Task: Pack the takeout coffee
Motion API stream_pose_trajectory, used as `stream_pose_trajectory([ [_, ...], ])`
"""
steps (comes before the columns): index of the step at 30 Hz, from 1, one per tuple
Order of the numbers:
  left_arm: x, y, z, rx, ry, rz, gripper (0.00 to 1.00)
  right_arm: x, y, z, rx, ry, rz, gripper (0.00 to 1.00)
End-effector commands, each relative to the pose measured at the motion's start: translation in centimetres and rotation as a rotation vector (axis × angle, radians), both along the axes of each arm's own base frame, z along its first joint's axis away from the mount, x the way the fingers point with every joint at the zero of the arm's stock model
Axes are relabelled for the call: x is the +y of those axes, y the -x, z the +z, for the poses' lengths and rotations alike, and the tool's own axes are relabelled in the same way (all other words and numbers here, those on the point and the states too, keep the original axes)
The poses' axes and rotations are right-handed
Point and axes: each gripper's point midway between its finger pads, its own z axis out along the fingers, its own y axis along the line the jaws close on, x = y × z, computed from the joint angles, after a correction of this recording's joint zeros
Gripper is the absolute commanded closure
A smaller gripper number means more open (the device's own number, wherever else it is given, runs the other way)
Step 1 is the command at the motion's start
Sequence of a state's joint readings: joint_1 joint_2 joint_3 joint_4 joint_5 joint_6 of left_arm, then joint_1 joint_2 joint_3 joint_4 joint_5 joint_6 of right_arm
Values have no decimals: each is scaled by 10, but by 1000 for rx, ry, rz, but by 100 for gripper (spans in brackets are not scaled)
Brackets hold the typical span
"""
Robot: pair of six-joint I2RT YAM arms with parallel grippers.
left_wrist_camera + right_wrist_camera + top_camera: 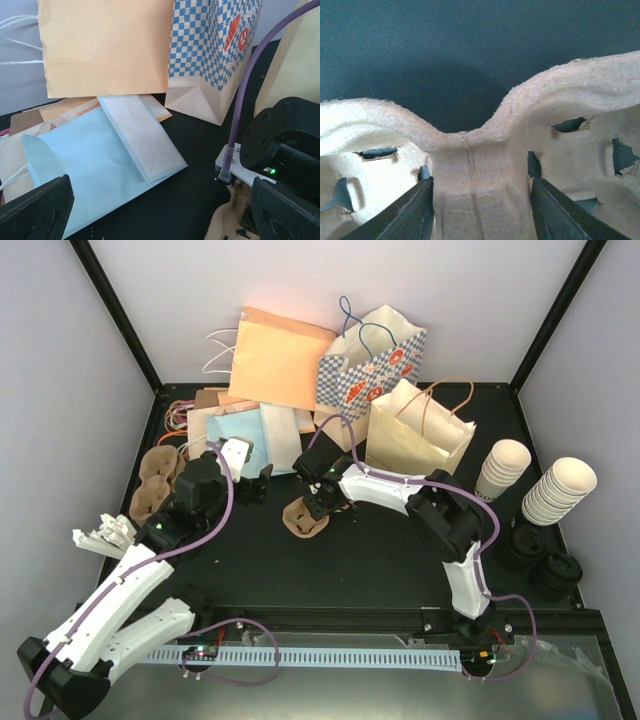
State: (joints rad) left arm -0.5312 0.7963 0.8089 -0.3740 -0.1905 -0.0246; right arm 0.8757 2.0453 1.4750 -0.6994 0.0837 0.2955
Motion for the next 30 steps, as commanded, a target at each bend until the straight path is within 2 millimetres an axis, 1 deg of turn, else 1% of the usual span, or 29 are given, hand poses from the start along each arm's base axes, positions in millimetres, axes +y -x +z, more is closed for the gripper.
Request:
stream_pose_trajectory([
  [1,4,-1,8,-38,2,11,1,0,-2,1,-17,22,-3,46],
  [3,4,-1,8,-38,1,12,1,0,-1,3,-18,18,-6,50],
  [7,4,-1,9,-42,4,11,1,0,-3,14,-34,2,-13,52],
  [12,4,0,9,-42,2,11,1,0,-4,38,-63,-28,-19,52],
  [13,5,0,9,-42,2,12,1,1,-5,45,-71,-40,-21,54],
  [17,5,0,10,-49,4,13,1,2,-5,81,-118,-99,-23,56],
  [19,5,1,11,-49,4,15,1,2,-5,98,-140,-128,-26,59],
  [25,8,1,13,-58,7,24,1,-4,-6,155,-223,-201,-48,59],
  [28,10,1,14,-60,9,35,1,-11,-5,191,-275,-240,-58,59],
  [30,11,1,14,-58,12,43,1,-17,-4,220,-320,-275,-63,58],
])
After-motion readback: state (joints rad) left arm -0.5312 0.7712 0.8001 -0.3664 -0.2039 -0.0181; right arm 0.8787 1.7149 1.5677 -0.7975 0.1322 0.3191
